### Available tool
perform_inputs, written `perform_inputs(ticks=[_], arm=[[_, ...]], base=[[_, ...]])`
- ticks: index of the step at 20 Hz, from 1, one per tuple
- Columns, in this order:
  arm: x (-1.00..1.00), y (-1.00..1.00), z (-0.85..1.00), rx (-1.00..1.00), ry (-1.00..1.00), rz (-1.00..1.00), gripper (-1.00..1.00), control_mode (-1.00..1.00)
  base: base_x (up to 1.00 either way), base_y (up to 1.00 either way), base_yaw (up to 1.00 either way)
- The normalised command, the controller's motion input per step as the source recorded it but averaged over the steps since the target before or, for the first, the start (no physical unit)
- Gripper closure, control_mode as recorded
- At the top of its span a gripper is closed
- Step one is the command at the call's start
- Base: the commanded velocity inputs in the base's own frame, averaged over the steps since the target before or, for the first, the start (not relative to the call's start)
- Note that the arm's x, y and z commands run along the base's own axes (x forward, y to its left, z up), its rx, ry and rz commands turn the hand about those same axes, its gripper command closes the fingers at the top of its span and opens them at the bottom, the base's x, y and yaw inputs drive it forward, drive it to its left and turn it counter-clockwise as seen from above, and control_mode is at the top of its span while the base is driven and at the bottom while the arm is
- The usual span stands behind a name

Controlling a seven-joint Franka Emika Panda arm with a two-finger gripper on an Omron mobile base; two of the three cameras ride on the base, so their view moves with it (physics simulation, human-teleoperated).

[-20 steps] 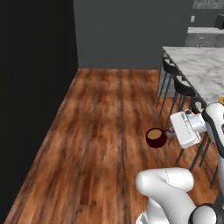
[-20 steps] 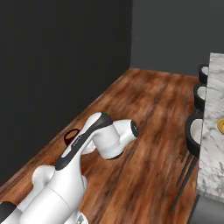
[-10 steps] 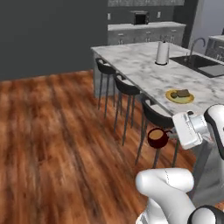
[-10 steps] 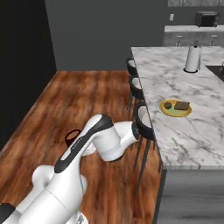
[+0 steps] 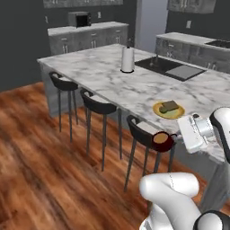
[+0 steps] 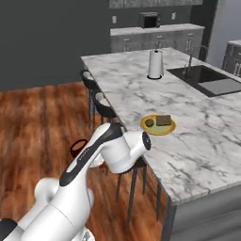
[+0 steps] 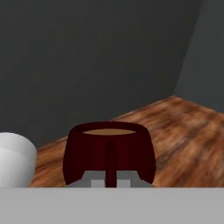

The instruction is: Pick up the brewed coffee from the coffee machine and place it next to the breakfast plate on the dining counter.

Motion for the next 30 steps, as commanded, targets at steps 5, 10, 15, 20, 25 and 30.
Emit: perform_inputs(ticks=[5, 10, 15, 20, 25, 30], arm=[[0.0, 0.0, 0.0, 0.0, 0.0, 0.0, 1.0, 1.0], [0.0, 0.0, 0.0, 0.0, 0.0, 0.0, 1.0, 1.0], [0.0, 0.0, 0.0, 0.0, 0.0, 0.0, 1.0, 1.0], [0.0, 0.0, 0.0, 0.0, 0.0, 0.0, 1.0, 1.0], [0.0, 0.0, 0.0, 0.0, 0.0, 0.0, 1.0, 1.0], [0.0, 0.0, 0.0, 0.0, 0.0, 0.0, 1.0, 1.0]], base=[[0.69, 0.47, -0.58], [0.64, 0.43, -0.6], [0.61, 0.31, -0.61], [0.58, 0.19, -0.6], [0.59, 0.08, -0.59], [0.73, 0.23, -0.55]])
